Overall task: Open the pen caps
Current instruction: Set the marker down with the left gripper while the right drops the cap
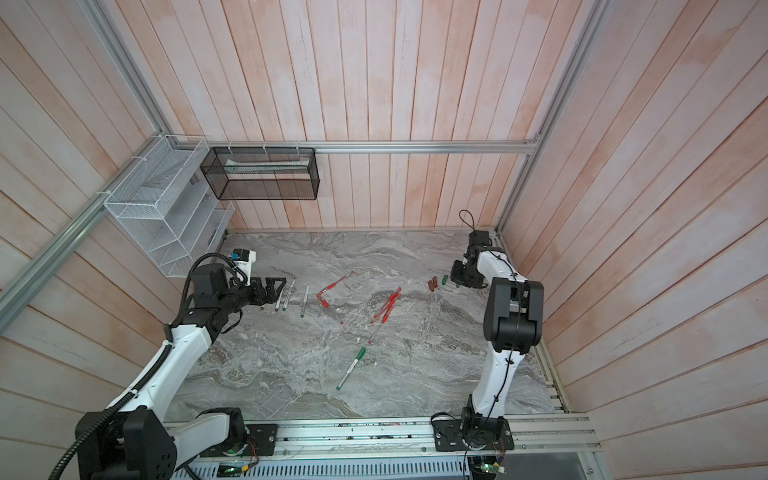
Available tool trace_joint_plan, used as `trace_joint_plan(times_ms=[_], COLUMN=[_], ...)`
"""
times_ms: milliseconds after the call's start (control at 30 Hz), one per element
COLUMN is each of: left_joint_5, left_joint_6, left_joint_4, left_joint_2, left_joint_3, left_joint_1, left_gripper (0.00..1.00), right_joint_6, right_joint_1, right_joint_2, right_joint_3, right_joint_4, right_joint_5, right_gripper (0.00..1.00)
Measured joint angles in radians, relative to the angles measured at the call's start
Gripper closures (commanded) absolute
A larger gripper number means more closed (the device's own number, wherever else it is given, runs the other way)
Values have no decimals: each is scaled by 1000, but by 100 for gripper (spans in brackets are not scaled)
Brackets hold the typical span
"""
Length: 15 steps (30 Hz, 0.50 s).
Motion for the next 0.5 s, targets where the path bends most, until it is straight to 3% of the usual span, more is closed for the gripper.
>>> trace_joint_plan(times_ms=[500], left_joint_5=[16], left_joint_6=[-1], left_joint_4=[8], left_joint_2=[0], left_joint_3=[-4], left_joint_1=[43], left_gripper=[3], right_joint_6=[-1], right_joint_1=[3], right_joint_2=[175], right_joint_3=[152], right_joint_4=[-24], right_joint_5=[-13], right_gripper=[95])
